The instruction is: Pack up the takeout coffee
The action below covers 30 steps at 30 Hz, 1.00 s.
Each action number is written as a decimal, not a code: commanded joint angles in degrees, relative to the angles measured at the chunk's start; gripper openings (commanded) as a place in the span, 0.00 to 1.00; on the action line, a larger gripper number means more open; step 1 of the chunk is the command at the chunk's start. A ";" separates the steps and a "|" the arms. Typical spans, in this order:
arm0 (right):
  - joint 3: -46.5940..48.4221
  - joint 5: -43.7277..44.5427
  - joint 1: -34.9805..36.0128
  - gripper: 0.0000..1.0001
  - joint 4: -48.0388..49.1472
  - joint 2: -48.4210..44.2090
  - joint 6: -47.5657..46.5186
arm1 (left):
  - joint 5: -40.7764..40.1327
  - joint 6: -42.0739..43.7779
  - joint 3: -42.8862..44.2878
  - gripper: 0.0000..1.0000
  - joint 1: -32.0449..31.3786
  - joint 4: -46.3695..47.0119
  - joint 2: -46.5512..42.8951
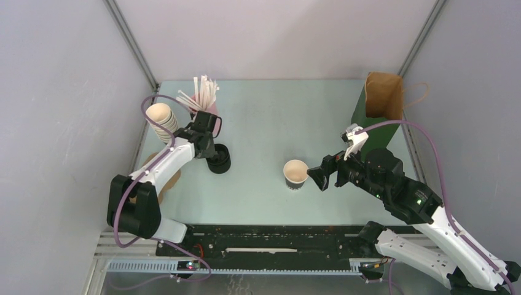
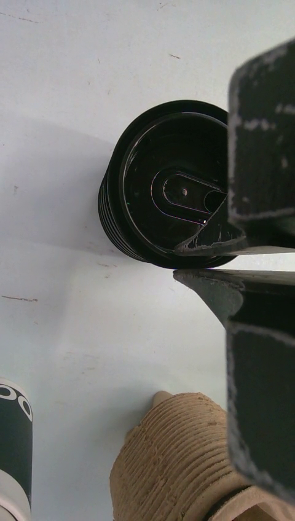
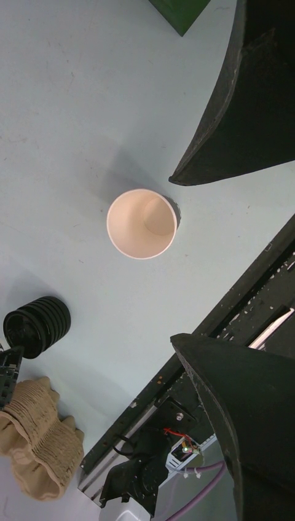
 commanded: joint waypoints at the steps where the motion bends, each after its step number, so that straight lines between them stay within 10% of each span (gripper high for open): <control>1: 0.21 -0.19 -0.31 1.00 1.81 -0.18 0.89 | -1.18 0.75 4.95 0.10 -0.39 -0.80 -2.25; 13: 0.21 -0.47 -0.40 1.00 3.38 1.23 1.41 | 17.74 -7.02 10.10 0.08 -0.11 -0.77 -19.50; 20: 1.30 -12.77 -6.16 0.99 13.41 2.98 7.10 | 48.51 -34.54 -4.34 0.08 -2.06 32.69 -26.56; 25: 2.47 -42.92 -20.42 0.99 28.63 9.21 23.68 | 50.28 -50.26 -12.84 0.09 -10.72 62.98 -23.62; 30: 2.50 -45.03 -21.32 1.00 37.22 9.53 27.94 | 49.41 -58.26 -14.87 0.08 -17.47 80.83 -17.74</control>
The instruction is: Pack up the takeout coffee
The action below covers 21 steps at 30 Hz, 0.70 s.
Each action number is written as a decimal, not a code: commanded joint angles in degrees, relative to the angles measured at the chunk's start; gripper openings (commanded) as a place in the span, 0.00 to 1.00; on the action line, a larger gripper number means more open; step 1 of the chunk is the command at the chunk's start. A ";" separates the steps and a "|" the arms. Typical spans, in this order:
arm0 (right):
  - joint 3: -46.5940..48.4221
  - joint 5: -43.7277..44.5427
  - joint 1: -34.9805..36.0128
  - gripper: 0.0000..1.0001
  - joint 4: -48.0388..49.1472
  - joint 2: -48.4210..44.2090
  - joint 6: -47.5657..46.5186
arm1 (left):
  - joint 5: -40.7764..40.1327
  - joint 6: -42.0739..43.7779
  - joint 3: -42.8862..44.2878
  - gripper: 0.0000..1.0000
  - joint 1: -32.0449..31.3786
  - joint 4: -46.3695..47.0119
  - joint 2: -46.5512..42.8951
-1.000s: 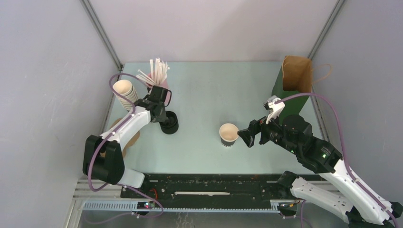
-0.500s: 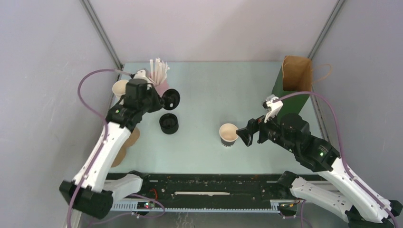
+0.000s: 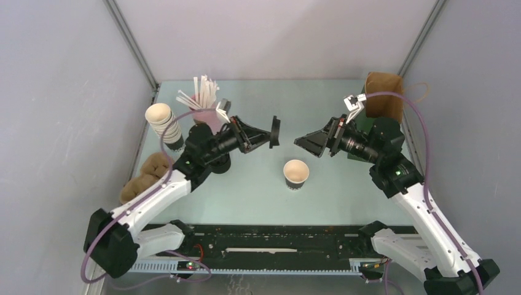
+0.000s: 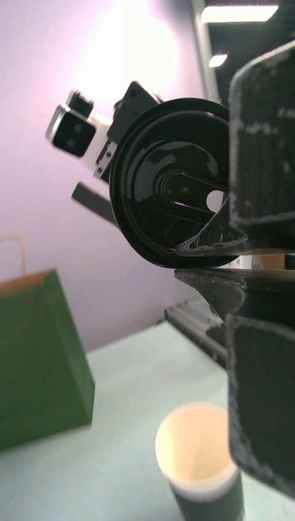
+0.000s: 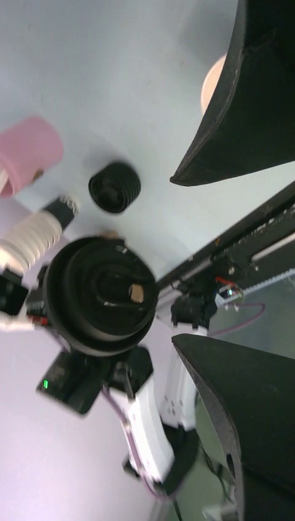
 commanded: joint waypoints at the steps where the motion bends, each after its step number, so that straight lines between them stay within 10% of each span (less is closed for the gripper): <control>1: 1.81 -10.29 -0.74 1.00 11.89 -1.07 8.09 | 3.20 -11.78 -0.22 0.08 -4.73 25.52 3.24; 21: 1.82 0.88 3.63 1.00 15.32 0.71 8.22 | 0.54 -14.29 1.19 0.07 -9.46 31.07 11.03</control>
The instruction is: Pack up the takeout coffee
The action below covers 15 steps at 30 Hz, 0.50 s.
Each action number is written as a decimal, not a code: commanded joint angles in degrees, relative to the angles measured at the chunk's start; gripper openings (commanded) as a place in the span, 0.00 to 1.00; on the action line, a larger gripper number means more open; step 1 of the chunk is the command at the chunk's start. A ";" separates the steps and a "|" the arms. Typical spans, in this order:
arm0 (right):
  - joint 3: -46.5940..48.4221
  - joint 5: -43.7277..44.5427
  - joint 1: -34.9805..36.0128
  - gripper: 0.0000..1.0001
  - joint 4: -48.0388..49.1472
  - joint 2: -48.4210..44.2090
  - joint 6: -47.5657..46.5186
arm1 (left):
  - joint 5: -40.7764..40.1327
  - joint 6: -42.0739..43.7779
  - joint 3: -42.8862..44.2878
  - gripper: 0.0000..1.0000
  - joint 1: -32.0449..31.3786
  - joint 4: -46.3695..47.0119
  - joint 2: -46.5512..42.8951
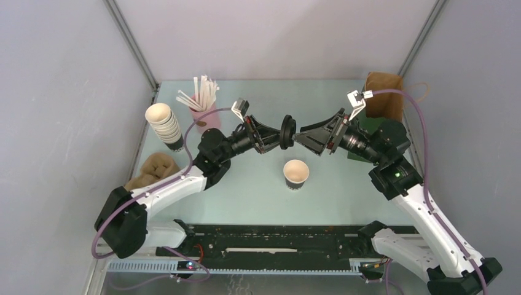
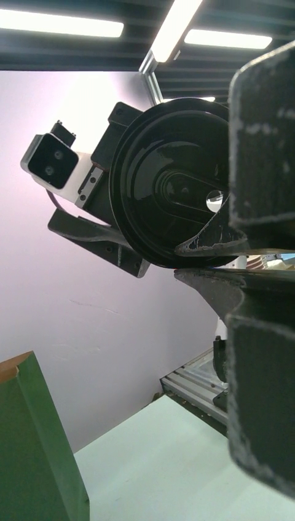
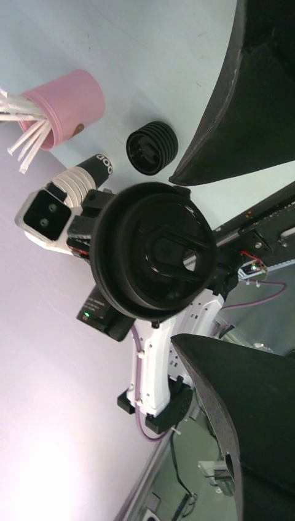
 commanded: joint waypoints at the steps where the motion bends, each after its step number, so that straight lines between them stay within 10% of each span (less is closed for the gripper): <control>1: 1.78 4.09 0.57 1.00 1.96 1.11 0.40 | -0.99 -0.61 1.96 0.07 -0.91 3.57 0.31; 15: 1.82 10.05 5.62 0.98 0.48 1.09 -1.39 | -2.90 -0.79 1.59 0.06 -1.44 4.38 1.62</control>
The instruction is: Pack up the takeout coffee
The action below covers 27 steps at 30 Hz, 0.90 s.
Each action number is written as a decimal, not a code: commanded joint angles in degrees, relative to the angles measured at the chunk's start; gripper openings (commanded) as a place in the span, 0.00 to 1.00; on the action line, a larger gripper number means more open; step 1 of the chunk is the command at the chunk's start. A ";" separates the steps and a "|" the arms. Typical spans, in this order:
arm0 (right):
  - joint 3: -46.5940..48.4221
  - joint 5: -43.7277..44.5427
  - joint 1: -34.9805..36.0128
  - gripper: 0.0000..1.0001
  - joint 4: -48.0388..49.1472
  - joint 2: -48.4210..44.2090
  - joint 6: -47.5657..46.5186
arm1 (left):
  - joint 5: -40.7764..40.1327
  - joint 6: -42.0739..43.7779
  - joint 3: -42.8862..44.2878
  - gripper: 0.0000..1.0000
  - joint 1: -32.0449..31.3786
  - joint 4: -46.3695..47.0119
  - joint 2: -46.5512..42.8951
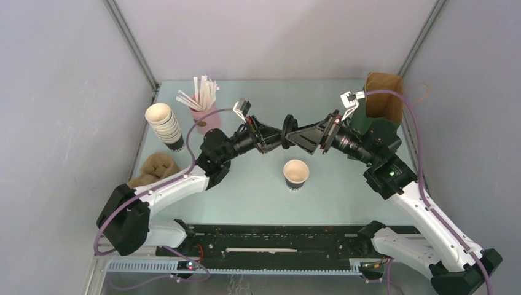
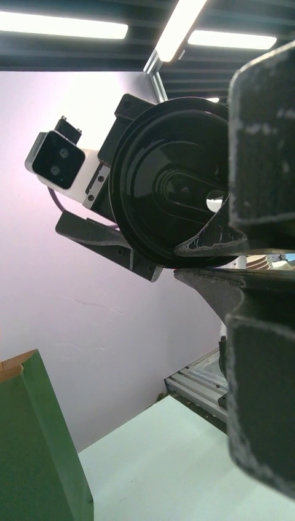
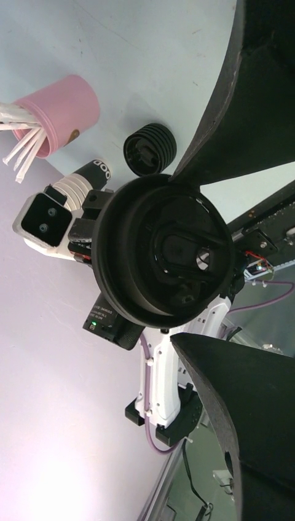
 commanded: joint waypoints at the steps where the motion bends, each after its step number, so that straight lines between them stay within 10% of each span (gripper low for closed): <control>1: 1.83 3.63 1.99 0.99 0.75 -0.90 -1.52 | -1.52 -0.52 1.43 0.06 -0.53 2.70 0.18; 27: 1.78 9.49 4.11 0.75 -0.67 -1.86 -3.83 | -2.79 0.38 -0.14 0.19 -0.68 2.47 -0.70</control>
